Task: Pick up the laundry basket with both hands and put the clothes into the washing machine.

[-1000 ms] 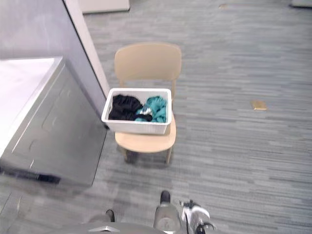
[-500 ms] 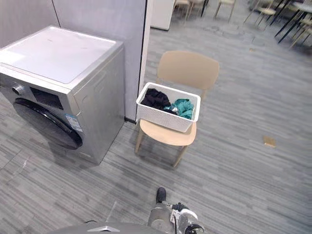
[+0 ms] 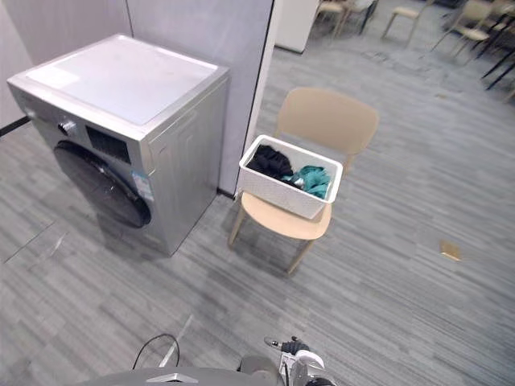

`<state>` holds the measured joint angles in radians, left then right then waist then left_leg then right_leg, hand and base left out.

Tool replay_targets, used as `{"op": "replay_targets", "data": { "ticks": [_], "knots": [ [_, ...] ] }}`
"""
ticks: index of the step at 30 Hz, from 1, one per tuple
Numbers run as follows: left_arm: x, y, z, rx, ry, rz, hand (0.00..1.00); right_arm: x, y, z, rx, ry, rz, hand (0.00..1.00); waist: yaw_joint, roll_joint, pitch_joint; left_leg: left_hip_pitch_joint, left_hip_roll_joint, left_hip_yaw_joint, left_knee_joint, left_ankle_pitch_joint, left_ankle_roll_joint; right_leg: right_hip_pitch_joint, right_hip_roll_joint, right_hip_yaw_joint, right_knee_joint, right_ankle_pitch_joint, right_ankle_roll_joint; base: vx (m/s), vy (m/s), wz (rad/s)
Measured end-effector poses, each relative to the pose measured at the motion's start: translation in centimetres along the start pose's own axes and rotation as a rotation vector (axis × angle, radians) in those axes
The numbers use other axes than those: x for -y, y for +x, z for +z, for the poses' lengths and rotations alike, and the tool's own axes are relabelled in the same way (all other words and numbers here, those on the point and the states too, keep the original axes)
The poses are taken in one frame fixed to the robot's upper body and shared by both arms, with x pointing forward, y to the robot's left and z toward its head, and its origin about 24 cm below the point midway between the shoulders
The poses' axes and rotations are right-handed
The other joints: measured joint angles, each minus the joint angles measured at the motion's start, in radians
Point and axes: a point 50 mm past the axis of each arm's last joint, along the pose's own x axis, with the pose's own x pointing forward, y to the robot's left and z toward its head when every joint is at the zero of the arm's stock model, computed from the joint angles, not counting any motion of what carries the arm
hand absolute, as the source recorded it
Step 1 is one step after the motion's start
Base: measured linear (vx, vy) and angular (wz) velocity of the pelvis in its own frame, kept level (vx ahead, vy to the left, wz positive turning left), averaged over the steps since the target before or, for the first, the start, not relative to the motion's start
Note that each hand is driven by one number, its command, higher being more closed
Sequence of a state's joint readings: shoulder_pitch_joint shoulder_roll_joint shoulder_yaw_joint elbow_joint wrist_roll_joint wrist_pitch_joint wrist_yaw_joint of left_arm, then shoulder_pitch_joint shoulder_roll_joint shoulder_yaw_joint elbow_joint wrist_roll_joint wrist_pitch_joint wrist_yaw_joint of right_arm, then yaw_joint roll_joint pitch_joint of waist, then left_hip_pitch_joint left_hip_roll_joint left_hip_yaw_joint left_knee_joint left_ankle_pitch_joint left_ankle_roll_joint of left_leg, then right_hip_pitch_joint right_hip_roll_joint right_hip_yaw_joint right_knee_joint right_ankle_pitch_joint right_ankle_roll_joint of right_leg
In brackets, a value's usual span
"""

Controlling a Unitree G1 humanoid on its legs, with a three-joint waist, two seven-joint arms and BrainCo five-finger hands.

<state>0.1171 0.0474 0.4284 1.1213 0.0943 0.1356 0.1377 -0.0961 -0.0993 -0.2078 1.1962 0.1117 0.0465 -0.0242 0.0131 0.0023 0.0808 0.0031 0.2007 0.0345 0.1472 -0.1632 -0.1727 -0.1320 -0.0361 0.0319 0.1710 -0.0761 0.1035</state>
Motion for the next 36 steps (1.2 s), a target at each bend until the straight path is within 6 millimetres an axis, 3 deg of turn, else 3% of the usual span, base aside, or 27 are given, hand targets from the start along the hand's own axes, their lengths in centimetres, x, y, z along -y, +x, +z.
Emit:
{"op": "replay_targets", "data": {
  "ticks": [2,5,7,8,10,13,15,19,22,24,25,26,27,28,29,30,31,33,34,36],
  "knots": [
    [0.2,0.0,0.6,0.014,-0.002,-0.004,0.0,0.0,0.0,0.0,-0.004,0.008,-0.002,0.0,-0.008,0.001,0.016,-0.011,-0.007,-0.035,-0.02,0.054,-0.011,0.038,-0.012,-0.042,-0.056,0.034,-0.002,-0.11,-0.054,0.63],
    [0.1,0.0,0.9,0.028,-0.009,-0.002,0.0,0.0,0.0,-0.5,-0.014,0.017,-0.009,0.0,-0.011,0.007,0.033,-0.011,-0.004,-0.064,0.009,0.088,-0.02,0.077,-0.014,-0.076,-0.025,0.011,-0.015,-0.12,-0.069,0.71],
    [-0.1,0.1,2.6,0.083,0.002,0.003,0.0,0.1,-0.1,-0.6,-0.013,0.06,-0.015,0.0,-0.029,-0.016,0.059,-0.102,-0.001,-0.082,0.124,0.095,-0.022,0.077,-0.029,-0.135,0.008,-0.022,-0.041,-0.21,-0.071,1.01],
    [0.0,0.1,2.9,0.087,0.003,-0.001,0.0,0.4,-0.1,-0.6,-0.012,0.071,-0.023,0.0,-0.027,-0.013,0.069,-0.108,0.004,-0.078,0.135,0.093,-0.014,0.079,-0.035,-0.157,0.013,-0.024,-0.039,-0.26,-0.021,0.81],
    [0.5,0.0,2.5,0.073,-0.021,-0.011,0.0,1.2,-0.1,-0.4,-0.005,0.09,-0.047,0.0,-0.029,0.004,0.091,-0.129,0.029,-0.014,0.153,0.034,0.069,0.085,-0.036,-0.182,0.017,-0.031,-0.026,-0.2,0.019,0.47],
    [0.4,0.0,2.0,0.049,-0.062,-0.004,0.0,1.5,-0.1,-0.1,0.003,0.091,-0.054,0.0,-0.025,0.023,0.075,-0.151,0.032,0.019,0.107,0.008,0.049,0.06,-0.028,-0.134,-0.014,-0.031,-0.011,-0.1,0.08,0.12],
    [0.3,0.0,2.0,0.049,-0.069,0.001,0.0,1.4,-0.1,-0.3,-0.004,0.116,-0.055,0.0,-0.026,0.015,0.073,-0.189,0.032,0.038,0.103,0.021,0.043,0.041,-0.03,-0.12,-0.04,-0.018,0.002,-0.04,0.069,0.17],
    [0.1,0.1,2.6,0.06,-0.053,0.004,0.0,1.8,-0.1,-1.0,-0.024,0.195,-0.077,0.0,-0.038,-0.007,0.058,-0.156,-0.042,0.045,-0.003,0.082,0.034,0.055,-0.083,-0.102,-0.093,0.022,0.043,0.08,0.099,0.29],
    [0.9,0.0,3.0,0.078,0.018,-0.016,0.0,2.4,-0.2,-1.5,-0.04,0.236,-0.11,0.0,-0.036,0.008,0.016,-0.096,-0.112,0.062,-0.101,0.114,0.057,0.065,-0.149,-0.099,-0.094,0.026,0.06,0.16,0.143,0.08],
    [1.5,-0.1,3.5,0.105,0.064,-0.032,0.0,1.9,-0.1,-0.9,-0.032,0.239,-0.1,0.0,-0.018,0.007,0.012,-0.056,-0.151,0.098,-0.13,0.104,0.08,0.065,-0.189,-0.083,-0.066,0.024,0.074,0.17,0.155,-0.27],
    [1.9,-0.2,3.8,0.123,0.089,-0.043,0.0,1.7,-0.1,-0.6,-0.028,0.238,-0.095,0.0,-0.018,0.022,0.011,-0.039,-0.162,0.106,-0.137,0.087,0.098,0.044,-0.195,-0.061,0.014,0.013,0.048,0.13,0.138,-0.25],
    [2.1,-0.3,3.8,0.126,0.099,-0.048,0.0,1.7,-0.1,-0.3,-0.018,0.236,-0.094,0.0,-0.025,0.019,0.013,-0.028,-0.163,0.105,-0.14,0.083,0.103,0.02,-0.192,-0.055,0.079,0.009,0.026,0.15,0.151,-0.09],
    [2.4,-0.3,3.7,0.132,0.116,-0.057,0.0,1.6,-0.1,0.5,0.017,0.232,-0.09,0.0,-0.037,0.033,0.01,0.012,-0.161,0.1,-0.162,0.082,0.107,-0.029,-0.183,-0.033,0.226,0.02,-0.03,0.19,0.14,0.09],
    [2.4,-0.3,3.6,0.134,0.133,-0.058,0.0,1.4,-0.1,0.8,0.034,0.211,-0.082,0.0,-0.045,0.036,0.016,0.063,-0.156,0.094,-0.172,0.083,0.111,-0.064,-0.166,-0.001,0.36,0.064,-0.063,0.22,0.14,0.1],
    [2.3,-0.3,3.5,0.135,0.138,-0.055,0.0,1.3,-0.1,0.9,0.041,0.197,-0.076,0.0,-0.045,0.042,0.021,0.09,-0.155,0.091,-0.167,0.085,0.12,-0.076,-0.161,0.012,0.419,0.095,-0.061,0.22,0.084,0.07],
    [2.0,-0.3,3.5,0.135,0.161,-0.05,0.0,0.9,-0.1,0.9,0.049,0.189,-0.065,0.0,-0.054,0.036,0.041,0.128,-0.15,0.087,-0.154,0.077,0.139,-0.107,-0.148,0.028,0.517,0.086,-0.048,0.2,0.039,0.12],
    [1.5,-0.2,3.5,0.133,0.19,-0.038,0.0,0.3,-0.1,0.8,0.045,0.17,-0.046,0.0,-0.056,0.015,0.045,0.138,-0.145,0.072,-0.136,0.07,0.149,-0.125,-0.111,0.045,0.558,0.002,-0.026,0.19,0.018,0.19],
    [1.3,-0.1,3.3,0.122,0.206,-0.034,0.0,-0.1,-0.1,0.9,0.046,0.163,-0.035,0.0,-0.062,0.01,0.048,0.138,-0.123,0.072,-0.124,0.068,0.145,-0.15,-0.04,0.034,0.517,-0.066,-0.016,0.15,-0.017,0.25],
    [1.4,-0.1,3.3,0.117,0.207,-0.036,0.0,-0.2,-0.1,1.0,0.049,0.161,-0.033,0.0,-0.066,0.011,0.051,0.14,-0.119,0.071,-0.124,0.067,0.145,-0.152,-0.025,0.029,0.488,-0.07,-0.012,0.17,-0.038,0.34],
    [1.2,0.0,2.7,0.099,0.196,-0.032,0.0,-0.2,-0.1,1.2,0.057,0.128,-0.027,0.0,-0.078,0.01,0.061,0.153,-0.12,0.078,-0.124,0.057,0.128,-0.134,0.006,0.013,0.262,-0.043,-0.015,0.17,-0.073,0.33]
  ]
}}
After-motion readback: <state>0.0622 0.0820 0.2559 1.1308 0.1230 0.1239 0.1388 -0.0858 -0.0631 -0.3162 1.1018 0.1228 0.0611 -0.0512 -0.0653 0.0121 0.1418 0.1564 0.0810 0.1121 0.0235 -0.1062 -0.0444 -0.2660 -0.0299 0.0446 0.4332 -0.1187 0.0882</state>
